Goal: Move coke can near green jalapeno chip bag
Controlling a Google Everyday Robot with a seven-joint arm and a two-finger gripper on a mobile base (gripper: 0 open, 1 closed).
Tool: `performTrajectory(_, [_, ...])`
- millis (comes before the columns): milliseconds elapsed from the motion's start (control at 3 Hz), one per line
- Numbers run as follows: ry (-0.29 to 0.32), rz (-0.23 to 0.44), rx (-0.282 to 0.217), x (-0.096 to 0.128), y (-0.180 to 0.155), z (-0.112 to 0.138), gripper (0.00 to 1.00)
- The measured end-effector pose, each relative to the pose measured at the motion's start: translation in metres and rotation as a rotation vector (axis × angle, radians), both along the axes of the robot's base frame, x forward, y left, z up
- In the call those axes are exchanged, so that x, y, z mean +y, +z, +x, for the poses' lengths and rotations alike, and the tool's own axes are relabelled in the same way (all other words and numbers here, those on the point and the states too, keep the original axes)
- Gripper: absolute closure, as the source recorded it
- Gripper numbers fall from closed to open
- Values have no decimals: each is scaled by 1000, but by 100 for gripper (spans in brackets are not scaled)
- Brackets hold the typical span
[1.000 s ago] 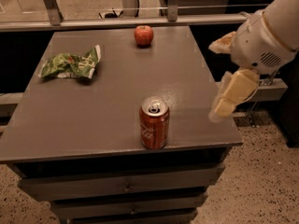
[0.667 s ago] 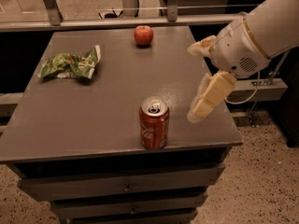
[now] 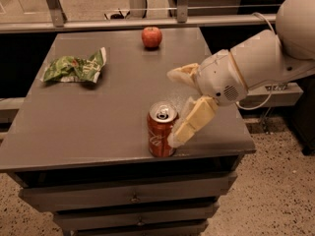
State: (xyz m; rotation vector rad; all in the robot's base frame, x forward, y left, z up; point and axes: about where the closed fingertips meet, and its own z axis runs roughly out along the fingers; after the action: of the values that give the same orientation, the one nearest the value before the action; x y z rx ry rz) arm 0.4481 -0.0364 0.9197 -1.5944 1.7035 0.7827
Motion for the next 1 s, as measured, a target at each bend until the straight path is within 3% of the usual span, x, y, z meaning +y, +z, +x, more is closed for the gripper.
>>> performTrajectory(667, [56,118,79,31,-17,-14,0])
performTrajectory(1000, [36,148,97,28,-32,-15,21])
